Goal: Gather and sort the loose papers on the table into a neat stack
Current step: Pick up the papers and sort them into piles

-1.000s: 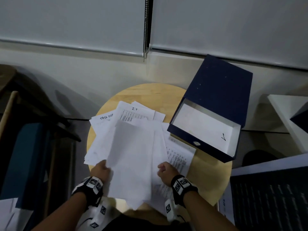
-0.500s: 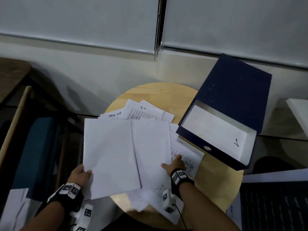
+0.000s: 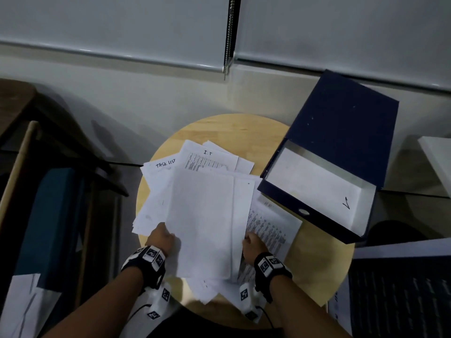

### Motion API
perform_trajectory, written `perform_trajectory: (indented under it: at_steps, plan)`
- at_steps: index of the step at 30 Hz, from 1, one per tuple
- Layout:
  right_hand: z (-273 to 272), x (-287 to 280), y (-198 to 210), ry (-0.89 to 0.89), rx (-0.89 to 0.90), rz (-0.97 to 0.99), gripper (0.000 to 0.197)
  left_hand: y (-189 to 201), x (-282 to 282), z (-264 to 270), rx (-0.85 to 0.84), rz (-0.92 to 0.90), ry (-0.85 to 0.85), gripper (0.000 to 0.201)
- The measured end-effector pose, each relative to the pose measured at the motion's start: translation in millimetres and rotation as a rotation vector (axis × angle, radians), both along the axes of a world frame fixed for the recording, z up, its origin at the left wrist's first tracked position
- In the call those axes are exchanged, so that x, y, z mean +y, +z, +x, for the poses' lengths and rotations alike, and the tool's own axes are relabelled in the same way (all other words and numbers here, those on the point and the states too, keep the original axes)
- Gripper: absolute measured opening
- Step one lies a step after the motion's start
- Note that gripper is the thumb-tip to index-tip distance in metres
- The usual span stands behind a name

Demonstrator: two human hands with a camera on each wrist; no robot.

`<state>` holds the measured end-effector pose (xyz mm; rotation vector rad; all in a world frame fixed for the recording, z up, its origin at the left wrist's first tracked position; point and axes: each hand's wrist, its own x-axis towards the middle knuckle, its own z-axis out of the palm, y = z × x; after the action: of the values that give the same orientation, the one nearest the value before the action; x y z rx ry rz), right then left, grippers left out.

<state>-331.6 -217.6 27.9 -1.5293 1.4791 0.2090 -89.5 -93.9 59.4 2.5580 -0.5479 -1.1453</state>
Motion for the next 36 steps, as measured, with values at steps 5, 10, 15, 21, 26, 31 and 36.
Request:
perform_trajectory:
  at_steps: [5, 10, 15, 21, 26, 31, 36]
  plan:
    - [-4.2, 0.1, -0.4, -0.095, -0.083, 0.023, 0.031, 4.7, -4.0, -12.8, -0.214, -0.11, -0.041, 0.007]
    - [-4.8, 6.0, -4.2, -0.012, -0.106, 0.0, 0.04, 0.0, -11.1, -10.6, -0.175, -0.062, -0.195, 0.007]
    - [-6.2, 9.6, -7.7, -0.144, -0.045, -0.032, 0.035, -4.9, -18.9, -17.4, -0.088, 0.048, -0.156, 0.021]
    - [-17.9, 10.6, -0.6, -0.209, -0.146, 0.044, 0.046, -7.5, -24.4, -26.3, 0.016, 0.055, -0.165, 0.034]
    - [-25.6, 6.6, -1.0, -0.107, 0.033, -0.077, 0.034, -10.2, -22.8, -26.3, 0.076, 0.021, -0.143, 0.018]
    - [-52.3, -5.0, -1.0, -0.424, 0.367, -0.112, 0.076, -9.4, -4.9, 3.4, -0.002, -0.033, 0.024, 0.024]
    - [-56.5, -12.0, -12.0, -0.627, 0.193, 0.008, 0.081, -16.0, 22.1, 22.9, 0.021, -0.028, 0.124, 0.039]
